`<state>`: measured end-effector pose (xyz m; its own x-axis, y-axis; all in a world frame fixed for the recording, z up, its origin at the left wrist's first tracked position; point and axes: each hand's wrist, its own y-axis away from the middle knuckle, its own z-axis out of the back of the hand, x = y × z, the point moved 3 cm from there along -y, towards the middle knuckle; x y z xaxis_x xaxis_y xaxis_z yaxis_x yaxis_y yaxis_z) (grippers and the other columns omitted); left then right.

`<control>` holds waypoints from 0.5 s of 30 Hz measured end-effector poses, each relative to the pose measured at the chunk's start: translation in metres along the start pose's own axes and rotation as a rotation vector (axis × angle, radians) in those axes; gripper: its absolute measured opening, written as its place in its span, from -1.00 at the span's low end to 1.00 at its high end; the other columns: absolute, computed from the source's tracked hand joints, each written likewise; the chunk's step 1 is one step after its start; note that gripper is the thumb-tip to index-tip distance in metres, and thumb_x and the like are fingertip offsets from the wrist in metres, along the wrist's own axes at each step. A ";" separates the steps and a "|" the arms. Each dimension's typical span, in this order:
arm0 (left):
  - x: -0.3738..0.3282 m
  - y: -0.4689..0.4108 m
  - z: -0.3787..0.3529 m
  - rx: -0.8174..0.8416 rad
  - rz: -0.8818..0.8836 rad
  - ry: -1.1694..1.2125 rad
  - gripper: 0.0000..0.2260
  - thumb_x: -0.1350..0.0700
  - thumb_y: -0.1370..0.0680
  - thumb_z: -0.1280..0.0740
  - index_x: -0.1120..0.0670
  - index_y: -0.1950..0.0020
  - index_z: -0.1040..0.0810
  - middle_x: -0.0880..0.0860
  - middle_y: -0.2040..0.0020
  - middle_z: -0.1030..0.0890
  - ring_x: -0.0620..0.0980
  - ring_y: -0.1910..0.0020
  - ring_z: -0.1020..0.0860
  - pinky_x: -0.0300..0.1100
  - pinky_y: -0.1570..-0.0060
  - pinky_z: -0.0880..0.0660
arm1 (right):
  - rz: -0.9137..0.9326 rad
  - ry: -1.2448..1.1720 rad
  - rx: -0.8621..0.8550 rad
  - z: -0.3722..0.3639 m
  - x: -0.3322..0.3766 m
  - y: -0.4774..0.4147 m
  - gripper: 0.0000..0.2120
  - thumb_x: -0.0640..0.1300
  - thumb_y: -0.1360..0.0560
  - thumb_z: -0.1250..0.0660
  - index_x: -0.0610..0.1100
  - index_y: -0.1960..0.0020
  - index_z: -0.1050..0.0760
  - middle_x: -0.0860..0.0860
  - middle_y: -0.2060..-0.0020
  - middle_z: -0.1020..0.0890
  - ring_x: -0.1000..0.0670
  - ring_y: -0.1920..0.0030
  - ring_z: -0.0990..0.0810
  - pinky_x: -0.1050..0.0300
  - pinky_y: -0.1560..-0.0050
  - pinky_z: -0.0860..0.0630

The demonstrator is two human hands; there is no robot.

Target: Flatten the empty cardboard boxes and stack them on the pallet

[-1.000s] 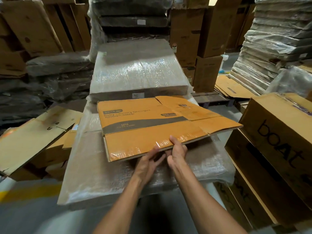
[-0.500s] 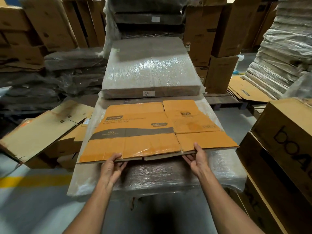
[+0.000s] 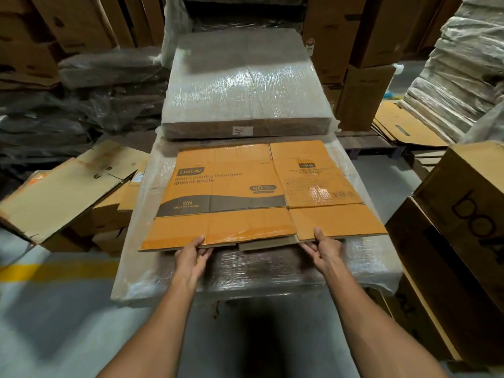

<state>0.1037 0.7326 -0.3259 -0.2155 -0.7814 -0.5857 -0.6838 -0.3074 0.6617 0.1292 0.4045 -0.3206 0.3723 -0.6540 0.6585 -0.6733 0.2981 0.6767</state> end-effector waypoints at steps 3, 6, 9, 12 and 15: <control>0.004 -0.012 0.005 -0.066 0.050 -0.040 -0.88 0.42 -0.58 -0.31 0.25 -0.06 -0.49 0.28 -0.15 -0.60 0.19 -0.12 -0.59 0.17 -0.26 -0.51 | -0.027 0.059 -0.013 -0.002 -0.002 -0.004 -0.97 -0.34 -0.65 -0.26 -0.32 -0.05 -0.44 -0.23 0.04 -0.60 -0.26 -0.09 -0.58 -0.32 -0.22 -0.55; 0.017 -0.012 0.016 -0.117 0.130 -0.103 -0.97 0.33 -0.60 -0.35 0.25 -0.01 -0.52 0.24 -0.16 -0.60 0.18 -0.16 -0.57 0.10 -0.17 -0.56 | -0.046 0.100 -0.025 0.004 -0.008 -0.007 -0.89 -0.38 -0.66 -0.21 -0.28 0.04 -0.44 -0.28 -0.05 -0.59 -0.20 0.03 -0.63 -0.24 -0.07 -0.64; 0.029 -0.008 0.025 -0.178 0.169 -0.138 -0.97 0.26 -0.63 -0.34 0.21 -0.01 -0.51 0.22 -0.20 -0.57 0.18 -0.12 -0.56 0.01 -0.08 -0.57 | -0.060 0.175 -0.060 0.014 -0.013 -0.007 -0.89 -0.39 -0.65 -0.19 -0.30 0.01 -0.47 -0.28 -0.05 -0.58 -0.17 0.00 -0.63 -0.14 0.15 -0.70; 0.036 -0.007 0.029 -0.188 0.206 -0.248 -0.85 0.18 -0.67 -0.30 0.20 -0.22 -0.51 0.24 -0.22 -0.58 0.16 -0.04 -0.62 -0.02 0.03 -0.60 | -0.083 0.262 -0.035 0.019 -0.016 0.000 -0.88 -0.35 -0.66 -0.18 -0.29 0.00 -0.48 -0.25 0.04 -0.61 -0.18 0.04 -0.68 -0.06 0.24 -0.69; 0.041 0.000 0.028 -0.125 0.250 -0.387 -0.71 0.10 -0.70 -0.23 0.20 -0.38 -0.45 0.26 -0.16 -0.62 0.14 0.03 -0.65 -0.04 0.12 -0.61 | -0.099 0.359 -0.006 0.024 -0.021 0.005 -0.89 -0.31 -0.65 -0.21 -0.30 -0.09 -0.50 -0.24 0.02 -0.63 -0.19 0.01 -0.70 -0.09 0.01 -0.69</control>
<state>0.0754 0.7159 -0.3631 -0.6227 -0.5877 -0.5166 -0.4935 -0.2173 0.8421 0.1031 0.4027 -0.3390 0.6365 -0.3945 0.6627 -0.6195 0.2503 0.7440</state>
